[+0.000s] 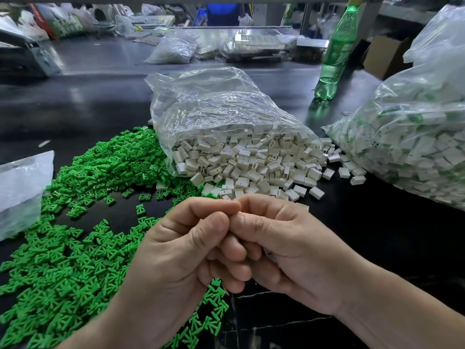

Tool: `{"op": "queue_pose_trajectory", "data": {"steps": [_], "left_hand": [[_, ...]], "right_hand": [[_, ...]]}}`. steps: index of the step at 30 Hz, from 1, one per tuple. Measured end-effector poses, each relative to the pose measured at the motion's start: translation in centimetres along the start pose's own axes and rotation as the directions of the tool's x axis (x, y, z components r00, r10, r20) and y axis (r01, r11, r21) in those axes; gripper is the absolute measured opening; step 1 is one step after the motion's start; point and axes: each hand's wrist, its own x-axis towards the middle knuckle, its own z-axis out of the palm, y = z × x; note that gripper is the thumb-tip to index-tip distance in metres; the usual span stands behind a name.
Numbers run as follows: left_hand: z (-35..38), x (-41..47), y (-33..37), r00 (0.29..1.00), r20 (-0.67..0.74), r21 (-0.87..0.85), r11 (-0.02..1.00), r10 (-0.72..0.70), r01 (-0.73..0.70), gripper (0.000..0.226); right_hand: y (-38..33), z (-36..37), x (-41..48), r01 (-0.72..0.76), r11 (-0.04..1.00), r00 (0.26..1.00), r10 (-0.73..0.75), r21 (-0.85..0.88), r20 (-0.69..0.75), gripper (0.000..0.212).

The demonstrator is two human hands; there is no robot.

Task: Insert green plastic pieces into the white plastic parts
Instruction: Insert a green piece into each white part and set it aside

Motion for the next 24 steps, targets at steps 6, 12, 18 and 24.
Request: {"op": "queue_pose_trajectory", "data": {"steps": [6,12,18,24], "left_hand": [[0.2,-0.1,0.1,0.999,-0.023,0.043,0.999,0.033,-0.032,0.035],[0.3,-0.1,0.2,1.0,0.008,0.011,1.0,0.029,-0.029,0.032],[-0.1,0.2,0.3,0.995,0.099,0.007,1.0,0.019,-0.02,0.033],[-1.4,0.5,0.9,0.995,-0.066,0.221,0.973,0.074,-0.057,0.039]], "right_hand": [[-0.1,0.2,0.0,-0.012,1.0,1.0,0.012,0.022,0.003,0.01],[0.1,0.1,0.1,0.003,0.999,1.0,-0.004,0.036,0.025,0.011],[0.3,-0.5,0.3,0.019,0.994,0.998,-0.026,0.105,0.062,0.035],[-0.1,-1.2,0.6,-0.007,0.907,0.986,-0.063,0.42,0.152,0.004]]}}
